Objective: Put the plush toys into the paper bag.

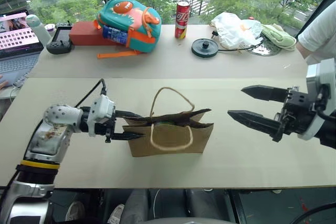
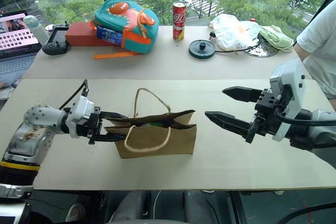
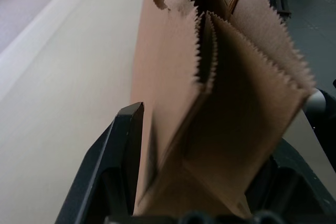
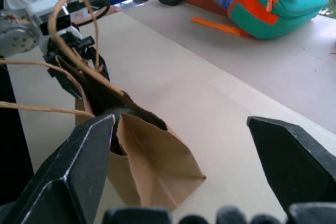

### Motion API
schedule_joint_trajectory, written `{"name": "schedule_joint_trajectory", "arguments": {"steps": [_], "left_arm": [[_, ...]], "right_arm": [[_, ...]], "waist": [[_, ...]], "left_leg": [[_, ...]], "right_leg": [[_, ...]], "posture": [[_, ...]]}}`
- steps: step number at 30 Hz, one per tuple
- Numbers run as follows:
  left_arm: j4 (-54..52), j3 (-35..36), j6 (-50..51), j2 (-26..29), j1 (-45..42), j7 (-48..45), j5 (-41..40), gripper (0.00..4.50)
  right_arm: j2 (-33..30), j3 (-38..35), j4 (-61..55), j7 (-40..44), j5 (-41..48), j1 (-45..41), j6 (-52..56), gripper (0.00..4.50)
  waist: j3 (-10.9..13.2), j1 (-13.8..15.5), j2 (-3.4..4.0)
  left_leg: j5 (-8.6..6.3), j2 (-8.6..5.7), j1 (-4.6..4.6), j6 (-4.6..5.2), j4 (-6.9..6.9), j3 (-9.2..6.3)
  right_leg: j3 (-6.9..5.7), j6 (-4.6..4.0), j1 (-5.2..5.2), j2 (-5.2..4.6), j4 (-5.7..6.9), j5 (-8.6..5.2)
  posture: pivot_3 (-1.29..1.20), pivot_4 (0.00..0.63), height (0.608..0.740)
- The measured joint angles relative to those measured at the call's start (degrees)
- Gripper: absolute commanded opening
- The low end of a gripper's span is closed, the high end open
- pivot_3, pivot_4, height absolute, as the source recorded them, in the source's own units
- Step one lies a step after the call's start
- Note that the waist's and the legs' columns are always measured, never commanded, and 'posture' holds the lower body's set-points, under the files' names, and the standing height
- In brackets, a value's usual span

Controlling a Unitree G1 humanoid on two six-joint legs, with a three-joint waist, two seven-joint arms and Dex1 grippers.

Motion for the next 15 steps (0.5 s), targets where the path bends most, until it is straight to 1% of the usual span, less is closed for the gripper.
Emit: {"name": "schedule_joint_trajectory", "arguments": {"steps": [2, 4, 9, 12, 15], "left_arm": [[-2.34, 1.53, 5.96, 3.12, -0.71, -0.38, -3.32, 2.45], [-4.08, 3.29, 10.11, 4.92, -1.23, -0.17, -5.84, 2.45], [-6.66, 7.03, 17.89, 6.99, -0.73, 1.8, -10.71, 2.45], [-7.31, 11.2, 19.2, 8.81, 2.15, 2.92, -11.71, 2.45], [-7.51, 13.07, 19.7, 9.03, 3.92, 3.73, -11.99, 2.45]], "right_arm": [[-0.26, 0.36, 0.28, 0.63, -0.64, 0.2, -0.52, 4.5], [-0.33, 0.8, 0.64, 0.99, -1.42, 0.26, -0.79, 4.5], [-0.34, 2.13, 1.32, 2.08, -3.57, 1.4, -1.54, 4.5], [-0.34, 2.04, 1.35, 3.65, -4.55, 2.43, -2.41, 4.5], [-0.35, 1.89, 1.41, 6.27, -4.95, 3.28, -3.34, 4.5]], "waist": [[0.0, -0.1, 0.0], [0.0, -0.06, 0.01], [0.01, -0.04, -0.01], [0.0, -0.17, 0.0], [0.01, 0.0, -0.01]], "left_leg": [[0.0, 0.01, 0.01, 0.0, -0.02, 0.01], [0.0, 0.0, 0.04, 0.0, -0.02, 0.01], [0.0, 0.01, 0.03, 0.0, -0.01, 0.01], [0.0, 0.01, 0.09, 0.0, -0.07, 0.05], [0.0, 0.02, 0.08, 0.0, -0.06, 0.03]], "right_leg": [[0.0, 0.0, -0.01, 0.0, 0.01, -0.01], [0.0, 0.0, 0.01, -0.01, 0.01, -0.02], [-0.01, 0.01, 0.0, 0.0, 0.01, -0.03], [0.01, -0.03, 0.0, -0.01, 0.02, -0.06], [-0.02, -0.05, -0.01, 0.0, 0.04, -0.06]], "posture": [[0.0, 0.15, 0.739], [0.0, 0.15, 0.739], [0.0, 0.15, 0.739], [0.0, 0.15, 0.739], [0.0, 0.15, 0.739]]}}
